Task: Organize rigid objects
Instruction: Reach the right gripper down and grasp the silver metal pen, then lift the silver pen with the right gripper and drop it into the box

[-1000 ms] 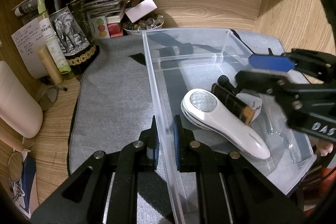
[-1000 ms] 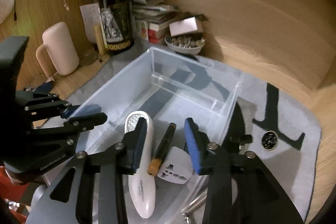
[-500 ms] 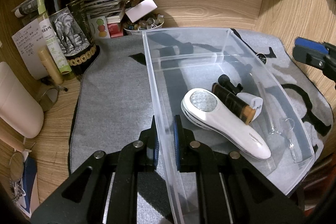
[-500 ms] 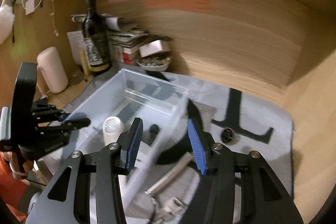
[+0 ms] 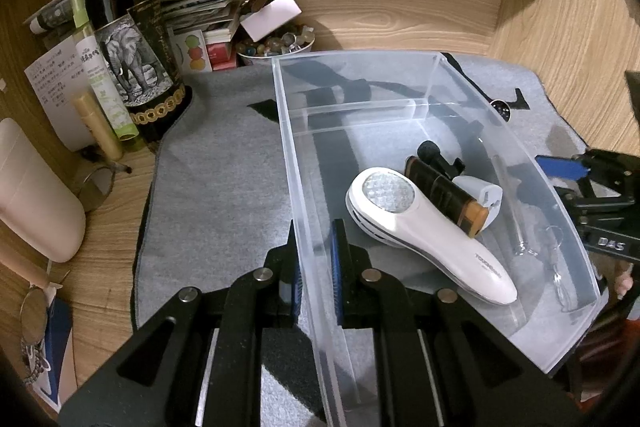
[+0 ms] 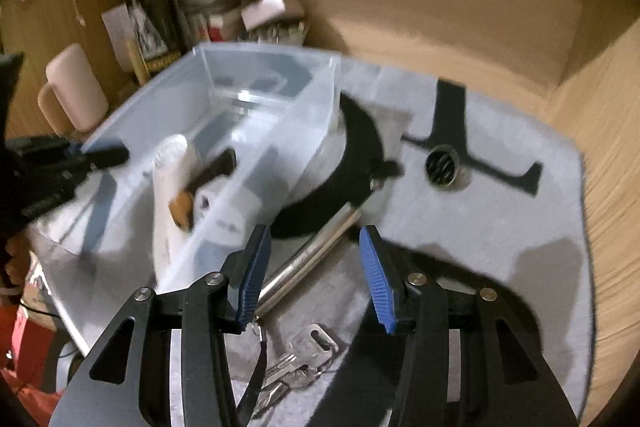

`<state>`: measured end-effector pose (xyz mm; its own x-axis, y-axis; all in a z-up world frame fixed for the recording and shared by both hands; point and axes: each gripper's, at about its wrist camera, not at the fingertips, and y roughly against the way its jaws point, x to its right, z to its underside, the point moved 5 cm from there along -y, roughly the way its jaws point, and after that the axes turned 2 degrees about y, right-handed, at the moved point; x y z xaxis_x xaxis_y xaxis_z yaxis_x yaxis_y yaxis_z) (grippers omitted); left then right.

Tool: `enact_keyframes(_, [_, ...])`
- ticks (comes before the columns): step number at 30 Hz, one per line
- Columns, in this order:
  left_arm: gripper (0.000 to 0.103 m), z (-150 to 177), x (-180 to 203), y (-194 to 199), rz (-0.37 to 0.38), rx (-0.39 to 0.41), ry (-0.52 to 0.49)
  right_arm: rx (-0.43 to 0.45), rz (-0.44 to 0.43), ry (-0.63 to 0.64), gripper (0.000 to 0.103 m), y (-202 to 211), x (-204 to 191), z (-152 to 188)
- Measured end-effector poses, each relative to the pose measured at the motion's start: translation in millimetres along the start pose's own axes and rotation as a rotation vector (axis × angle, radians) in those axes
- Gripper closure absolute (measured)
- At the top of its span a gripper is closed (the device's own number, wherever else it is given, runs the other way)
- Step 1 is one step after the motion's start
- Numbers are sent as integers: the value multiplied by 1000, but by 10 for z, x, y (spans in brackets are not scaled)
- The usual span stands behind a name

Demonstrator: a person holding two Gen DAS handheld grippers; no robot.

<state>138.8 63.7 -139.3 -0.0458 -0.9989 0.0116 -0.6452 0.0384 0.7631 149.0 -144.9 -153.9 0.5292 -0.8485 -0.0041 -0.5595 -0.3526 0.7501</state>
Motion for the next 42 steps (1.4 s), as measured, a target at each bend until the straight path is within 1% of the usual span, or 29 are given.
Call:
enact_keyframes(1, [93,6,1,4,1,0,-1,-12,1,-14,60,-50,27,30])
enact_keyframes(4, [93,7,-6,2,-6,1,-3,-58,-51,-61,60,-173,97,106])
enact_keyframes(6, [93,8,0,1,-4,1,0,-66,-76,-79,60,-219,111,138])
enact_keyframes(10, [93,9,0,2,-5,1,-2,-78,-61,-47,61,-276,70,162])
enact_keyframes(11, [93,9,-4,1,-5,1,-2,-75,-42,-29,63,-277,48,173])
enact_keyframes(13, [93,9,-9,0,-5,1,-2,-70,-8,9,74,-270,14,196])
enact_keyframes(14, [93,9,-3,1,-5,1,-2,-66,-2,13,76,-262,17,203])
enact_keyframes(15, [93,9,2,2,-6,1,-1,-63,0,13,80,-255,27,209])
enact_keyframes(16, [93,10,-9,1,-6,1,-2,-59,3,10,88,-246,38,212])
enact_keyframes(20, [93,9,1,2,-5,1,0,-48,29,-19,89,-226,129,203])
enact_keyframes(25, [93,10,-12,2,-6,0,-2,-7,40,-37,89,-93,178,130])
enact_keyframes(33, [93,10,-10,1,-4,1,-1,124,63,-29,89,345,171,-165])
enact_keyframes(37, [93,10,2,3,-6,1,-1,187,66,-14,89,544,106,-326])
enact_keyframes(42, [93,11,3,3,-5,1,0,244,49,14,89,669,-46,-513])
